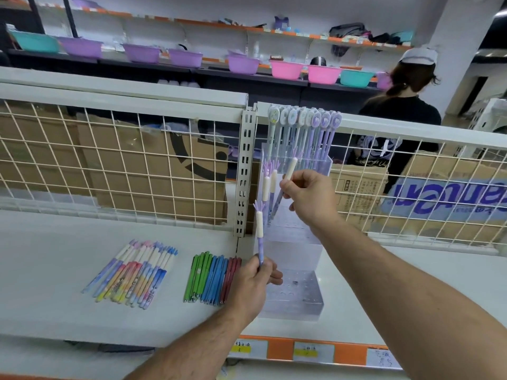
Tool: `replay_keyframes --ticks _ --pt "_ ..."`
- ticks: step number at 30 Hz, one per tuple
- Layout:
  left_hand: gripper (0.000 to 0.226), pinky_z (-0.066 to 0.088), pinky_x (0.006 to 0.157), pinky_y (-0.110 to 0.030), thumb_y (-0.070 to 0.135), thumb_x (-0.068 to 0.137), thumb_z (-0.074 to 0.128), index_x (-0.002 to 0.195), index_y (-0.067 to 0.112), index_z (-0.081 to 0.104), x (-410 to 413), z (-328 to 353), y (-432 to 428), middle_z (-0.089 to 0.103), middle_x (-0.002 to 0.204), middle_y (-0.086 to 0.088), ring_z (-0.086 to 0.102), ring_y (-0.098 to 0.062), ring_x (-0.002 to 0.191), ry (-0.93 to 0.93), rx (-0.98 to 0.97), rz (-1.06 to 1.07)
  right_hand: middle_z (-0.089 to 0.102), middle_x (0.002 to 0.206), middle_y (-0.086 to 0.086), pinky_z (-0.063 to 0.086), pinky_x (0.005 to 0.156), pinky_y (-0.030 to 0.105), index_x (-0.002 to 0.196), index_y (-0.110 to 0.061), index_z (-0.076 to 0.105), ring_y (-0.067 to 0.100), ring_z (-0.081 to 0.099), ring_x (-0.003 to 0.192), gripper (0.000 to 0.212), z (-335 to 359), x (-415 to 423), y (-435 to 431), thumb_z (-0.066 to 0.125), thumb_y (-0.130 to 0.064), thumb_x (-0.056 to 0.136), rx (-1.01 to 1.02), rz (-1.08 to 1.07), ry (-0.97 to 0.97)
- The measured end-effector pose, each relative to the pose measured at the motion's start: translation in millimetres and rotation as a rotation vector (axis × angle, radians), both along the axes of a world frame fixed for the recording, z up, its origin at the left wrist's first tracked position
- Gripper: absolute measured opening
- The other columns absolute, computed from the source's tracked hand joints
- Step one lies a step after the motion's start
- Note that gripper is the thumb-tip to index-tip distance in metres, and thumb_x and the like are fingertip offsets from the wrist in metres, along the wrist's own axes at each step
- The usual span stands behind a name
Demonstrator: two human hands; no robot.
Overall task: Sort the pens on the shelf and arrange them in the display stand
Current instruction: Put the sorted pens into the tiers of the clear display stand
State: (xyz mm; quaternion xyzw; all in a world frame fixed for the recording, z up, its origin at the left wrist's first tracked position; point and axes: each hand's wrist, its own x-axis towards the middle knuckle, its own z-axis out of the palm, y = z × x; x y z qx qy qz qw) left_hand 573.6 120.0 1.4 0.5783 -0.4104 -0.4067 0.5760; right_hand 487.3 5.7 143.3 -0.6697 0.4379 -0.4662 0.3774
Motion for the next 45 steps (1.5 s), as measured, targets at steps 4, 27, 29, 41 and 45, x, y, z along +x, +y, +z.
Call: replay_keyframes --ticks 4,27,29,41,45 --pt "0.027 0.049 0.098 -0.052 0.024 0.106 0.043 0.093 0.01 0.063 1 1 0 0.075 0.086 -0.007 0.073 -0.021 0.083 -0.006 0.002 -0.004 0.073 0.081 0.005 0.062 0.069 0.049 0.084 -0.018 0.069 0.028 0.071 0.082 0.009 -6 4 -6 0.071 -0.019 0.093 -0.019 -0.032 0.044" --pt "0.026 0.049 0.099 -0.053 0.023 0.106 0.042 0.093 0.012 0.062 1 -4 -2 0.074 0.088 -0.008 0.073 -0.022 0.085 0.004 0.001 -0.017 0.071 0.074 -0.003 0.059 0.062 0.033 0.087 -0.017 0.073 0.017 0.069 0.068 0.012 -29 1 3 0.07 -0.028 0.089 -0.071 -0.074 0.398" --pt "0.026 0.049 0.098 -0.053 0.022 0.106 0.043 0.093 0.011 0.062 1 -5 -3 0.074 0.088 -0.009 0.073 -0.023 0.085 0.004 0.0 -0.014 0.07 0.071 -0.005 0.059 0.061 0.034 0.081 -0.018 0.071 0.017 0.069 0.069 0.01 -36 -4 12 0.069 -0.025 0.089 -0.054 -0.072 0.366" --pt "0.022 0.055 0.091 -0.046 0.024 0.104 0.049 0.096 0.01 0.065 -1 -4 -4 0.072 0.084 -0.006 0.07 -0.019 0.085 -0.083 -0.034 -0.04 0.07 0.069 0.004 0.057 0.064 0.034 0.073 -0.019 0.066 0.023 0.068 0.067 0.016 -59 -11 47 0.074 -0.017 0.087 -0.03 0.222 0.342" --pt "0.007 0.051 0.075 -0.015 0.016 0.091 0.068 0.092 0.02 0.062 -3 -8 4 0.069 0.088 0.006 0.065 -0.001 0.087 -0.287 -0.047 0.014 0.071 0.074 0.008 0.048 0.055 0.023 0.08 -0.013 0.066 0.011 0.062 0.061 0.014 -47 -17 44 0.067 -0.017 0.093 -0.039 0.179 0.319"
